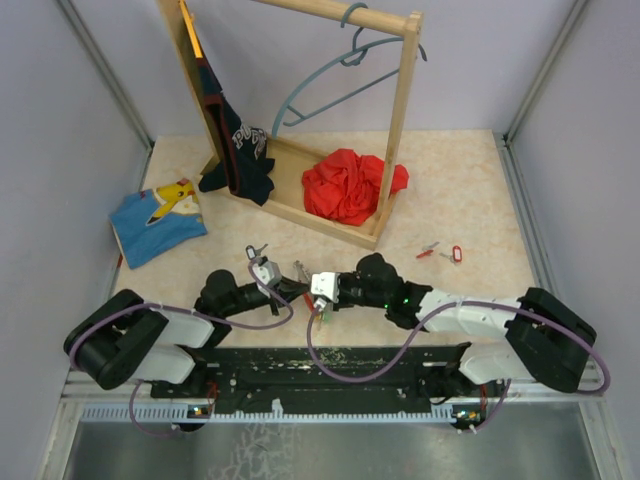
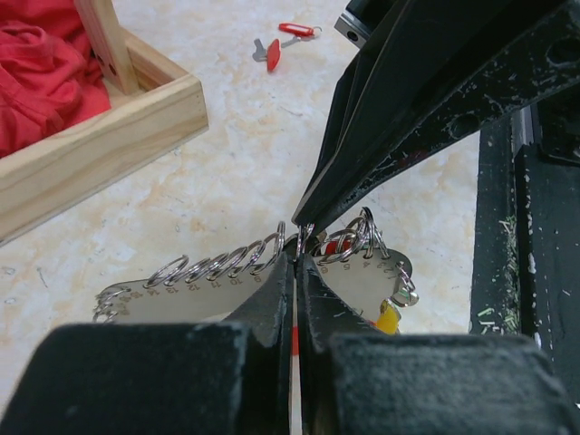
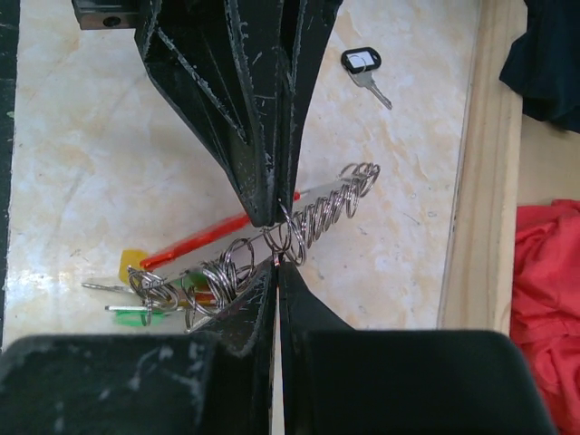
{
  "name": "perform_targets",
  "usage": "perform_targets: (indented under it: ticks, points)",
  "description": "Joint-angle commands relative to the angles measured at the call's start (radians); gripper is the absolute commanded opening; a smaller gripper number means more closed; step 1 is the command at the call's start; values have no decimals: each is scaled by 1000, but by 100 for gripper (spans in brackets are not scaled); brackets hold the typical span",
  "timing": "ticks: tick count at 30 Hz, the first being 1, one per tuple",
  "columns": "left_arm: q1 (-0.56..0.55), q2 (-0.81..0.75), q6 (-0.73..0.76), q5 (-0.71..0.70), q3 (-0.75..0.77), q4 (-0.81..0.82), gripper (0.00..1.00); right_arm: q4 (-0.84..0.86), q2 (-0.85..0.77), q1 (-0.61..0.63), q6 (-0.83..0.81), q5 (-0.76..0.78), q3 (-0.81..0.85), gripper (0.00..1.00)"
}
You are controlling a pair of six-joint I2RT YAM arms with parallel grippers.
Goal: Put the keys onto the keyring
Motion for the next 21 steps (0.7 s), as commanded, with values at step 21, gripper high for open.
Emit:
perform_targets:
  ticks: [21]
  points:
    - [13, -5, 110, 142, 60, -73, 30, -251, -89, 8, -97, -57, 191, 0]
